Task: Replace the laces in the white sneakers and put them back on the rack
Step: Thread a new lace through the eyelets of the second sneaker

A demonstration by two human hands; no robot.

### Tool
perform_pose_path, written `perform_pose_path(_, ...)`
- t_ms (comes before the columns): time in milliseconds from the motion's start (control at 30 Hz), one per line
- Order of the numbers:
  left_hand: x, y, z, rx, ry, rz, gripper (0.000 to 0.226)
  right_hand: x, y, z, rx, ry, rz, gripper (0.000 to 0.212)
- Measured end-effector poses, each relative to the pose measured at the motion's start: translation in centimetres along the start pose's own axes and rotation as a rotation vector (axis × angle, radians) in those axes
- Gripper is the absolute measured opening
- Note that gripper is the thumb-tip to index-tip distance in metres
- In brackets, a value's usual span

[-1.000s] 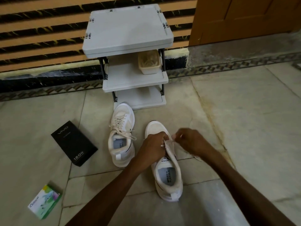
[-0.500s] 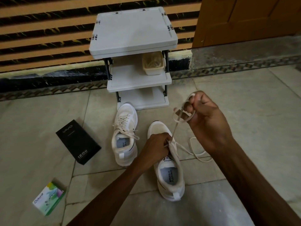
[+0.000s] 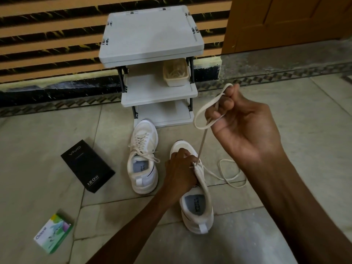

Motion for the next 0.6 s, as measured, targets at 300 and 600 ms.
perform_pose_path(300,0.1,-0.3,-0.4,-0.012,-0.149,0.085,0.038,-0.3,-0.9,0.4,-0.004,0.016,0.067,0.012)
perform_pose_path(600,0.3,0.0,-1.1,-0.015,-0.229,0.035,0.055,-10.7,-3.3,-0.6,0.140,-0.991,0.418,0.029)
Point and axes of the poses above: each hand's wrist, its own y-axis towards the middle knuckle, its own x-axis out of the palm, z = x × y, the point moved 9 cm from there along y, towards the middle knuckle, and after that the axes turned 4 degrees about y, right-handed, at the moved point
